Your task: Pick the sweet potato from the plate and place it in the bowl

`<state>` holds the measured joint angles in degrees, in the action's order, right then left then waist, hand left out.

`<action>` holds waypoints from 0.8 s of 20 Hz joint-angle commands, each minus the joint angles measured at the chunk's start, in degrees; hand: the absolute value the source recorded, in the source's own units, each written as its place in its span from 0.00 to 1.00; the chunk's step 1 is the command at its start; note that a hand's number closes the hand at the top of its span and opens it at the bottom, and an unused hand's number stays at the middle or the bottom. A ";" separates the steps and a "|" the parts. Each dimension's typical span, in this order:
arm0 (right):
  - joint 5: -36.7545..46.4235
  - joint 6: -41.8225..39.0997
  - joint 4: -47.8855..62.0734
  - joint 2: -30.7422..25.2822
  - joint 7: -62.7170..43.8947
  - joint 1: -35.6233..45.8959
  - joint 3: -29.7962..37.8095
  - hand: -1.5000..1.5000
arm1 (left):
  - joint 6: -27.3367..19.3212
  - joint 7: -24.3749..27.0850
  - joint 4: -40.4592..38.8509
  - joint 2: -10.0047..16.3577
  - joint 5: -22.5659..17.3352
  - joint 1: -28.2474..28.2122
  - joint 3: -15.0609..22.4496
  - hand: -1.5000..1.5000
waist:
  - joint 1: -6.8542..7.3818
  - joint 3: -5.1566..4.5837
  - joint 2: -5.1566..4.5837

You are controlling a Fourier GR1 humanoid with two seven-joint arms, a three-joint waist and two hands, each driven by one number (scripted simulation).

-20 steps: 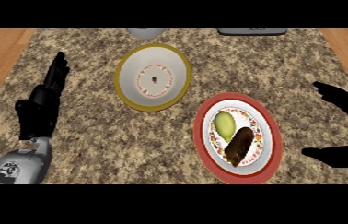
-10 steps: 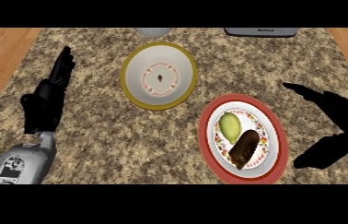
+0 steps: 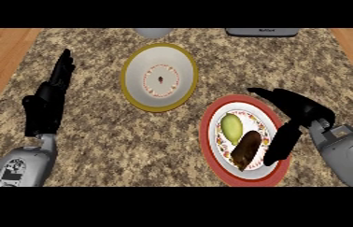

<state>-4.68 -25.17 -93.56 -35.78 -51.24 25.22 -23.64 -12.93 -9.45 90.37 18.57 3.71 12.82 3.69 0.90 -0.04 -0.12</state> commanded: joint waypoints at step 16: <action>8.07 -4.81 9.86 8.32 -5.74 -2.29 -6.53 0.00 | 4.67 -2.10 2.74 -0.08 -0.78 -0.30 -3.87 0.50 | -0.76 0.04 0.18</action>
<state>1.29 -28.19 -84.08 -28.85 -54.28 25.04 -30.81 -10.92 -9.59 90.54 17.46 4.60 13.00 1.51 0.18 -0.02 0.01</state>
